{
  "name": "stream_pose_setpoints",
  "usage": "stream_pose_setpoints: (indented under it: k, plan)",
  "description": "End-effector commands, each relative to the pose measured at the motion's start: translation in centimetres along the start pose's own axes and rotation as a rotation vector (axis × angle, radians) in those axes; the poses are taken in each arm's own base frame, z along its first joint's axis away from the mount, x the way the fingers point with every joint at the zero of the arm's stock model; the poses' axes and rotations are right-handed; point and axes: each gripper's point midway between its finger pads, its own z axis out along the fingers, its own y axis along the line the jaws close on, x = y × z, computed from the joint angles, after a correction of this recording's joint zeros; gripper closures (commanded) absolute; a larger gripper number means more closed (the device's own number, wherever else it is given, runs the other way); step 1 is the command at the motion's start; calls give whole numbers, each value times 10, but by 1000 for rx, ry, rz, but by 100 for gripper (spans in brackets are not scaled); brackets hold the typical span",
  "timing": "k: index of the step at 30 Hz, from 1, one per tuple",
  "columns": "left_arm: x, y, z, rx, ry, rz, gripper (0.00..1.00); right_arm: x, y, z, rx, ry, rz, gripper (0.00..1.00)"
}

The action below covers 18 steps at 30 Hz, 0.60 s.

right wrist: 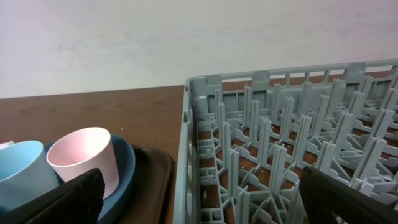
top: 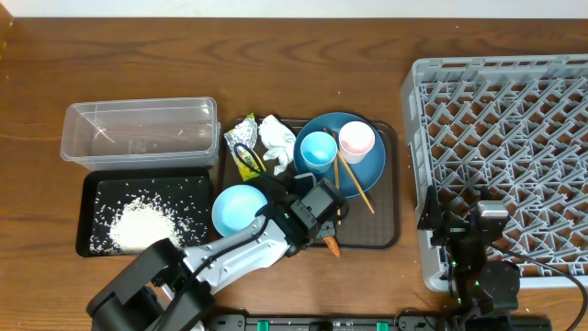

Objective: Sort waste into correct bins and load items into the dishwasher rack
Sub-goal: 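Grasp the carrot with the left gripper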

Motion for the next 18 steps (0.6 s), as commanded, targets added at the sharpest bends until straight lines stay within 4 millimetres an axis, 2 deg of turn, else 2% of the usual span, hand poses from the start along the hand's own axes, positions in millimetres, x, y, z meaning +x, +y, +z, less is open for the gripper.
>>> stream_pose_setpoints:
  k: [1,4,8,12,16,18]
  plan:
    - [0,19,-1,-83,-22,1,62,1,0,0,-2,4,-4,1]
    - [1,25,-1,-107,-19,4,61,1,0,0,-2,4,-4,1]
    - [0,24,-1,-103,-21,3,56,1,0,0,-2,4,-4,1]
    - [1,24,-1,-104,-20,-1,56,1,0,0,-2,4,-4,1]
    - [1,24,-1,-102,-17,0,57,1,0,0,-2,4,-4,1]
    - [1,24,-1,-102,-17,-1,62,1,0,0,-2,4,-4,1]
